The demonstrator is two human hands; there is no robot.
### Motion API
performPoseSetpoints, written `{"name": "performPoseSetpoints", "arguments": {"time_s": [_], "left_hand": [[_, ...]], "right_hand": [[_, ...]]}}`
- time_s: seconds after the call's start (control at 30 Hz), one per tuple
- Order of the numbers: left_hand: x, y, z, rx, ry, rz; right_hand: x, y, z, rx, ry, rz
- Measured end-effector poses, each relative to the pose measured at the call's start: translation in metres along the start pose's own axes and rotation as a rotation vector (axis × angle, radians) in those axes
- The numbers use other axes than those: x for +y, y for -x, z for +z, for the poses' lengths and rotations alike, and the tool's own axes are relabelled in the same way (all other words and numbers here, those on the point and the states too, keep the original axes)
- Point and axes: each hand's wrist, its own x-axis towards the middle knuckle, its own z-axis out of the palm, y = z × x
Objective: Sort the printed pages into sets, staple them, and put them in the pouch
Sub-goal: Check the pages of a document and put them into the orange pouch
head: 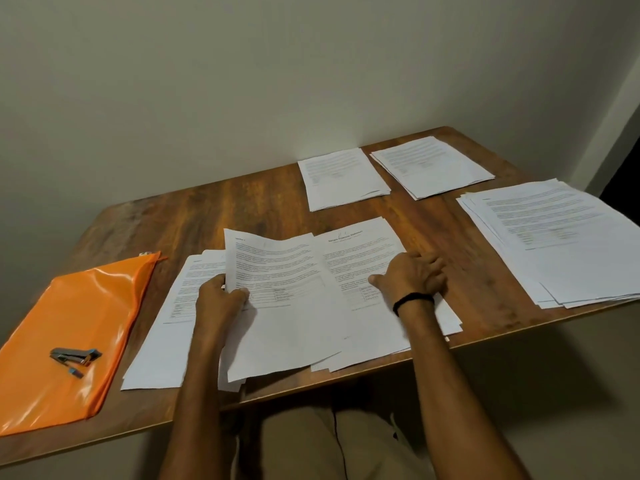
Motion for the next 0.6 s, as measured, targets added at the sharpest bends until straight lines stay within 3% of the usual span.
{"name": "performPoseSetpoints", "arguments": {"time_s": [0.2, 0.37, 0.43, 0.53, 0.6], "left_hand": [[-0.007, -0.005, 0.006, -0.028, 0.005, 0.007], [-0.01, -0.006, 0.008, -0.039, -0.02, 0.002], [-0.009, -0.006, 0.008, -0.054, -0.031, 0.007], [-0.007, -0.006, 0.01, -0.081, -0.064, 0.011], [-0.005, -0.005, 0.014, -0.098, -0.077, 0.012]], "right_hand": [[-0.009, -0.016, 0.005, -0.093, -0.059, -0.063], [0.003, -0.033, -0.002, -0.201, -0.419, -0.129], [0.013, -0.035, -0.016, -0.107, -0.675, -0.157], [0.018, -0.024, -0.056, 0.242, -0.981, -0.137], [0.018, -0.023, -0.083, 0.36, -1.254, -0.087]]}}
